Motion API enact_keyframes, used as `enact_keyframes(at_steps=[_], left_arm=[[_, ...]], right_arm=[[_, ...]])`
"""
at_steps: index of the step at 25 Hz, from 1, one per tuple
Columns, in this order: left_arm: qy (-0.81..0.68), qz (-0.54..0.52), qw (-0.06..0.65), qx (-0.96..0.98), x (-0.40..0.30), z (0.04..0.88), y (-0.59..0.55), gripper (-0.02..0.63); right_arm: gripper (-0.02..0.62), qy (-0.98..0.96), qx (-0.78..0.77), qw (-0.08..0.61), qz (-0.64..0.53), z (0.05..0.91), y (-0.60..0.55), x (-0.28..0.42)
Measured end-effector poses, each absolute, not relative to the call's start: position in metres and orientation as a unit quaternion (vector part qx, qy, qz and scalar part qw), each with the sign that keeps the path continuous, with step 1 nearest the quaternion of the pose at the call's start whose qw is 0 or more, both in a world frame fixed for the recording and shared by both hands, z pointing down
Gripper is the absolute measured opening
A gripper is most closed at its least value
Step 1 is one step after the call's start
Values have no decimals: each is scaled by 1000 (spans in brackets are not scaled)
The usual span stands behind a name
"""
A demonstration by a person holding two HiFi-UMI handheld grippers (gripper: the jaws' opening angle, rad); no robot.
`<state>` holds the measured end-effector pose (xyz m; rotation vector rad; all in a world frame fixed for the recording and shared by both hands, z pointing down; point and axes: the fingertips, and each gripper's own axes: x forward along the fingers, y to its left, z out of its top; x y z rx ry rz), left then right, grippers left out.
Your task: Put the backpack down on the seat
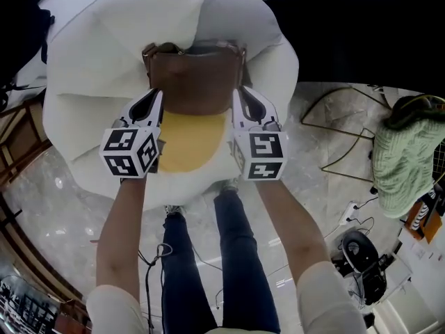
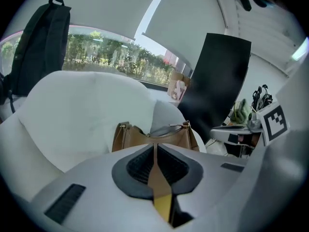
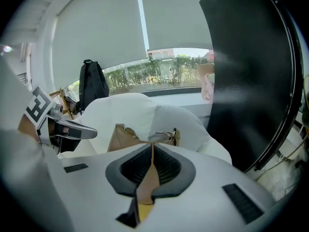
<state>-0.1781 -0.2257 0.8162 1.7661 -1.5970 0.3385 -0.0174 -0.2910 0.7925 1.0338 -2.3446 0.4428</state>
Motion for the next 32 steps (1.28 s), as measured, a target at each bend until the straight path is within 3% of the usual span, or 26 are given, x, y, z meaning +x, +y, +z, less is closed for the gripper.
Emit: enact_keyframes(at_steps=[8, 32], left_arm=[[-601, 95, 372, 701, -160, 764, -202, 38], [-570, 118, 357, 731, -124, 613, -164, 34]], right_arm=[[31, -868, 381, 258, 187, 753, -258, -16], [31, -878, 369, 215, 217, 598, -206, -13]])
